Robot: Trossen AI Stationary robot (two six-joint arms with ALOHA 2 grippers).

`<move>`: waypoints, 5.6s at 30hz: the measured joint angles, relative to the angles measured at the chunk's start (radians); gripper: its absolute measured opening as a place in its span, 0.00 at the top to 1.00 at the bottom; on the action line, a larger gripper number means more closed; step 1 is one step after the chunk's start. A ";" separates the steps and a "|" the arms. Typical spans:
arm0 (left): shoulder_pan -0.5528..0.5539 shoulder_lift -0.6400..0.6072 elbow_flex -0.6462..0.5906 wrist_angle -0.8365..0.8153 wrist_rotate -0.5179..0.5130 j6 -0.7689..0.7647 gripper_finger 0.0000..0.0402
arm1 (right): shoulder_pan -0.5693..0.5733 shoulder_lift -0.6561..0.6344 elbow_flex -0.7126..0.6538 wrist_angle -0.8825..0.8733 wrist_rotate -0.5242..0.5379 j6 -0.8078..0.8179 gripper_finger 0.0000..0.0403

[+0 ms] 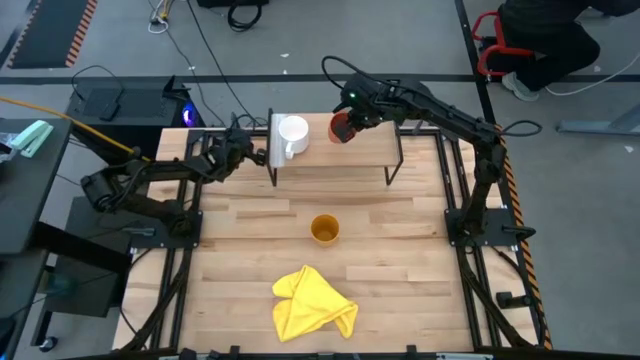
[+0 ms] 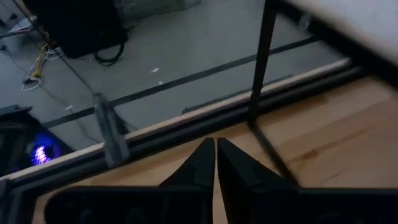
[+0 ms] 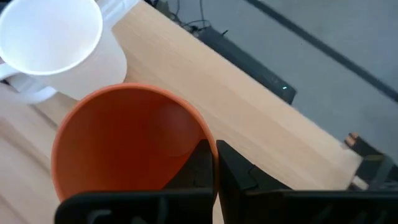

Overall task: Stack small to large cups/mugs on shelf
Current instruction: Put the orange cup on the shelf, then put the yellow cup on the shelf

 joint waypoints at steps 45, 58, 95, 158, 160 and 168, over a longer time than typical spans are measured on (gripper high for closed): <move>-0.006 -0.003 -0.001 -0.102 -0.050 -0.042 0.97 | -0.062 0.165 0.230 -0.169 -0.135 -0.049 0.99; -0.006 -0.003 -0.001 -0.102 -0.050 -0.055 0.96 | -0.068 0.216 0.304 -0.212 -0.132 -0.085 0.98; -0.006 -0.003 -0.001 -0.107 -0.049 -0.063 0.96 | -0.072 0.235 0.303 -0.220 -0.145 -0.177 0.98; -0.006 -0.003 -0.001 -0.134 -0.050 -0.070 0.95 | -0.078 0.185 0.265 -0.115 -0.124 -0.210 0.82; -0.006 -0.003 -0.001 -0.139 -0.050 -0.070 0.94 | -0.076 0.172 0.265 -0.116 -0.120 -0.208 0.82; -0.006 -0.003 -0.001 -0.178 -0.050 -0.054 0.96 | -0.037 0.105 0.264 -0.121 -0.101 -0.208 0.82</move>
